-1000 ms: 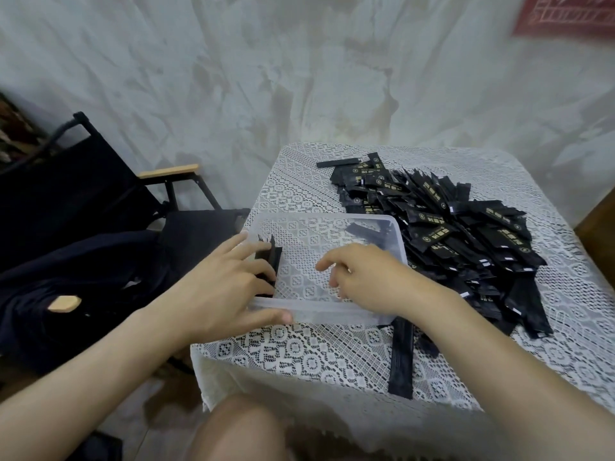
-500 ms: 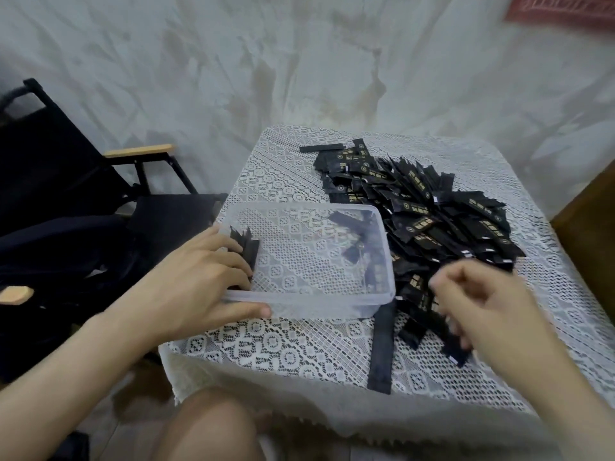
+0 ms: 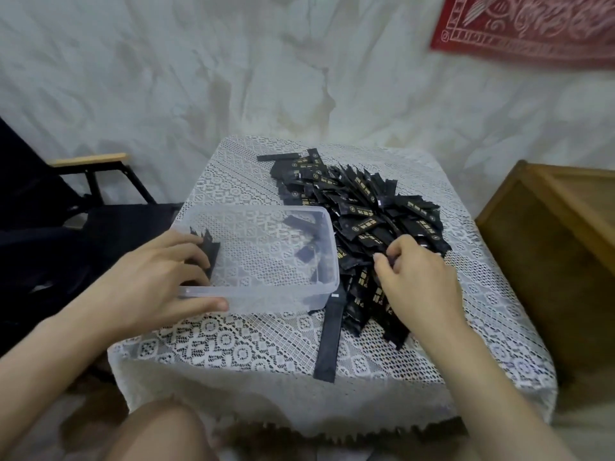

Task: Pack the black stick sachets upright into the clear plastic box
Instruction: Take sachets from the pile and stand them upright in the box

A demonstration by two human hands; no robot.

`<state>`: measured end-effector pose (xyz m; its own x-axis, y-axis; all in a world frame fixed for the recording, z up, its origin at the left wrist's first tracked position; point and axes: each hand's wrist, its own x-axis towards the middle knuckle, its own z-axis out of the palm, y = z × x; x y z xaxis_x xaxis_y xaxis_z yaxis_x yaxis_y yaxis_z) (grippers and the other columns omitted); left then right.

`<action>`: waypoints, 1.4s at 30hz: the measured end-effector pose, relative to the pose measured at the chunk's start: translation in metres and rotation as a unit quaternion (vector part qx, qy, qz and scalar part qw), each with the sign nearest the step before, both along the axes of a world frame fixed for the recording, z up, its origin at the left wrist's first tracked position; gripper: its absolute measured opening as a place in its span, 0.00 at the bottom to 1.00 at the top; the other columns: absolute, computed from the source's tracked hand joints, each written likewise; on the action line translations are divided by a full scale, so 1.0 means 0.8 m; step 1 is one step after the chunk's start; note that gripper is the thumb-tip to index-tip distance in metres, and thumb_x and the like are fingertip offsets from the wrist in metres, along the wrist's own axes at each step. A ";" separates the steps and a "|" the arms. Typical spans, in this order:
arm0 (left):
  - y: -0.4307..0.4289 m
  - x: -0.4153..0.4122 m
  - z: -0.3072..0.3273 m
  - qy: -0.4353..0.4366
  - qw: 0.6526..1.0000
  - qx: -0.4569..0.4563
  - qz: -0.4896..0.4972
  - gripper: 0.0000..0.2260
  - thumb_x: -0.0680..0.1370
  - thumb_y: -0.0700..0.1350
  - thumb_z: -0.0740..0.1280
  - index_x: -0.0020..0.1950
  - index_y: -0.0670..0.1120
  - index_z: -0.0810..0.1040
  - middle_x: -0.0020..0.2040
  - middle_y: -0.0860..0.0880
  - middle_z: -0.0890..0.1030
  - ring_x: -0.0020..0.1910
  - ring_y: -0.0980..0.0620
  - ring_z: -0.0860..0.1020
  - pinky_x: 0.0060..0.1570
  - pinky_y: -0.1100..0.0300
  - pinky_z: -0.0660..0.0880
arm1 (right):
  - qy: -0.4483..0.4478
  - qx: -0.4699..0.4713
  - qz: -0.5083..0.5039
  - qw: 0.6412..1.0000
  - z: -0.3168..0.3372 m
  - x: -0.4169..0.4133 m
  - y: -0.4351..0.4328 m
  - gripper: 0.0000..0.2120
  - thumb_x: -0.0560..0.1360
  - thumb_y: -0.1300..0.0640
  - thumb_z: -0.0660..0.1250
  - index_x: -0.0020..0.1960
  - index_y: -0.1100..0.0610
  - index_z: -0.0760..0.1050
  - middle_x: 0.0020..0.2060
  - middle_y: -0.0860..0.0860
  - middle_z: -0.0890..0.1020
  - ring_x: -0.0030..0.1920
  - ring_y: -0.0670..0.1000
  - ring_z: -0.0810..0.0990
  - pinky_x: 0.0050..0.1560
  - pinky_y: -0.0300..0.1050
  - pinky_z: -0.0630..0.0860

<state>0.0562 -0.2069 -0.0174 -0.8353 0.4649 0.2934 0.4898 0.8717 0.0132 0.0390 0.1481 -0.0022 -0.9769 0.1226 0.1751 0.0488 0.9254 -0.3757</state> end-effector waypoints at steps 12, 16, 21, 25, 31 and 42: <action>-0.002 -0.005 0.004 -0.035 0.999 0.003 -0.006 0.31 0.73 0.78 0.56 0.43 0.56 0.86 0.53 0.60 0.81 0.74 0.52 0.66 0.65 0.60 0.68 | -0.169 0.120 0.041 0.978 0.007 -0.120 -0.041 0.37 0.73 0.27 0.64 0.67 0.56 0.71 0.65 0.58 0.71 0.62 0.63 0.76 0.48 0.52 0.70; -0.001 -0.004 0.005 -0.054 0.998 0.019 0.001 0.30 0.79 0.72 0.51 0.43 0.56 0.86 0.55 0.60 0.81 0.77 0.52 0.62 0.69 0.62 0.59 | -0.144 0.089 0.079 0.982 0.006 -0.121 -0.039 0.25 0.78 0.41 0.66 0.71 0.52 0.72 0.64 0.56 0.77 0.62 0.63 0.77 0.53 0.53 0.74; 0.004 0.001 0.005 -0.039 0.999 0.030 0.014 0.33 0.84 0.64 0.45 0.41 0.54 0.86 0.61 0.56 0.81 0.79 0.51 0.55 0.75 0.63 0.47 | -0.056 0.041 0.100 0.993 0.007 -0.106 -0.029 0.19 0.79 0.49 0.65 0.69 0.50 0.75 0.55 0.54 0.84 0.55 0.61 0.81 0.52 0.52 0.78; 0.010 0.005 0.008 -0.040 0.998 0.047 0.026 0.35 0.85 0.62 0.43 0.42 0.52 0.87 0.59 0.57 0.82 0.78 0.55 0.57 0.72 0.72 0.45 | 0.013 0.005 0.110 0.994 0.006 -0.096 -0.015 0.15 0.81 0.50 0.63 0.67 0.50 0.76 0.41 0.48 0.82 0.42 0.55 0.81 0.46 0.49 0.74; 0.011 0.004 0.007 -0.055 0.996 0.052 0.046 0.36 0.83 0.65 0.41 0.43 0.54 0.87 0.58 0.61 0.80 0.79 0.59 0.54 0.69 0.74 0.48 | -0.066 0.012 0.137 0.988 -0.004 -0.092 -0.016 0.15 0.79 0.38 0.64 0.56 0.46 0.79 0.40 0.43 0.79 0.45 0.52 0.80 0.45 0.47 0.73; 0.005 0.002 0.005 -0.036 0.997 0.057 0.035 0.35 0.84 0.64 0.42 0.42 0.53 0.87 0.57 0.60 0.80 0.78 0.60 0.54 0.69 0.76 0.47 | -0.136 -0.046 0.050 0.988 -0.005 -0.122 -0.013 0.10 0.78 0.50 0.70 0.56 0.50 0.73 0.50 0.51 0.82 0.55 0.58 0.78 0.51 0.49 0.71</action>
